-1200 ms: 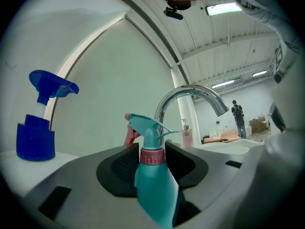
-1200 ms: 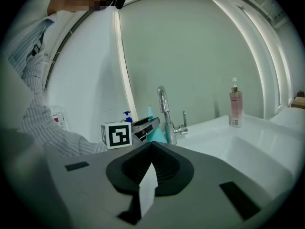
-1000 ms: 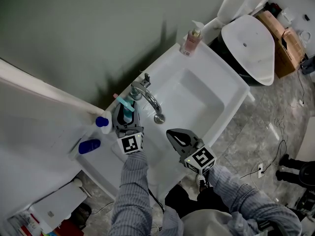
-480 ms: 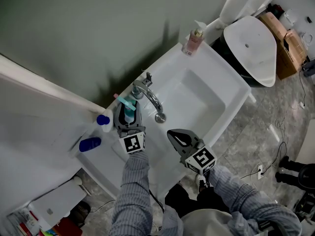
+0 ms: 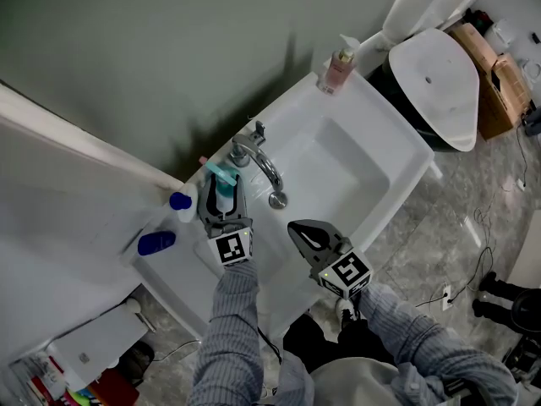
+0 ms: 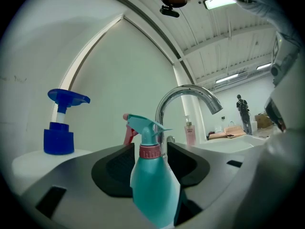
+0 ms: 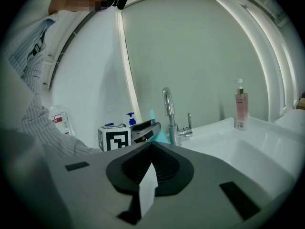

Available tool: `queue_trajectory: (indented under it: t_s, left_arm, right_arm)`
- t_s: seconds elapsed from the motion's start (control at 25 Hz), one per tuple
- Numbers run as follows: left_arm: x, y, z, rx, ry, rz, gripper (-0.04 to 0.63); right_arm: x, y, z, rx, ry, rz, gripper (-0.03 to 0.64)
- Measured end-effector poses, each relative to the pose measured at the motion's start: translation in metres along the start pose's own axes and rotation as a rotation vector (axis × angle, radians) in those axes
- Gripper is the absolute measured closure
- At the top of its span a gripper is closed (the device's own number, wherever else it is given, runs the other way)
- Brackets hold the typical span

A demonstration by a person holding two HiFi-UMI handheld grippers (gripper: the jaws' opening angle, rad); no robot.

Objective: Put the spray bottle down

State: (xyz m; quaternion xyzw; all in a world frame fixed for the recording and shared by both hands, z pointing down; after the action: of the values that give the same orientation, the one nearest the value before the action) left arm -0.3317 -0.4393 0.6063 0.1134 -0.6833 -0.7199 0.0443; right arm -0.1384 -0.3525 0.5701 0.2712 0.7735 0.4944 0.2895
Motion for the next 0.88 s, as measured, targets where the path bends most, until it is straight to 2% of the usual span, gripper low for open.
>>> queue_trajectory:
  t_s: [0.4,0.64,0.8,0.88]
  left_arm:
    - [-0.009,-0.008,0.027,0.030,-0.007,-0.013,0.400]
    - [-0.035,-0.035,0.065,0.053,0.006,-0.005,0.480]
    - [-0.051,-0.061,0.094,0.098,0.014,-0.004,0.540]
    - [-0.056,-0.070,0.106,0.076,0.006,0.005,0.557]
  right_arm:
    - [0.006,-0.006,0.011,-0.023,-0.019,0.003,0.601]
    - [0.013,-0.022,0.030,-0.046,-0.036,0.008,0.601]
    - [0.020,-0.033,0.045,-0.062,-0.051,0.020,0.601]
    - [0.024,-0.038,0.053,-0.073,-0.055,0.027,0.601]
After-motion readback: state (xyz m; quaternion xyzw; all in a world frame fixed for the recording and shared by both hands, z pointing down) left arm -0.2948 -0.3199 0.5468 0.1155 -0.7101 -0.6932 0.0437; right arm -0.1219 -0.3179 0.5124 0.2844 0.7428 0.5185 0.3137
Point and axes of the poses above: the fingertips, and each gripper's own axes: z backward along the fingers, x to its left, y out of its underside, the point moved 6 cm from there along z, backward along the fingers, and after that the axes turned 6 degrees about y, right-handed, at the moved point
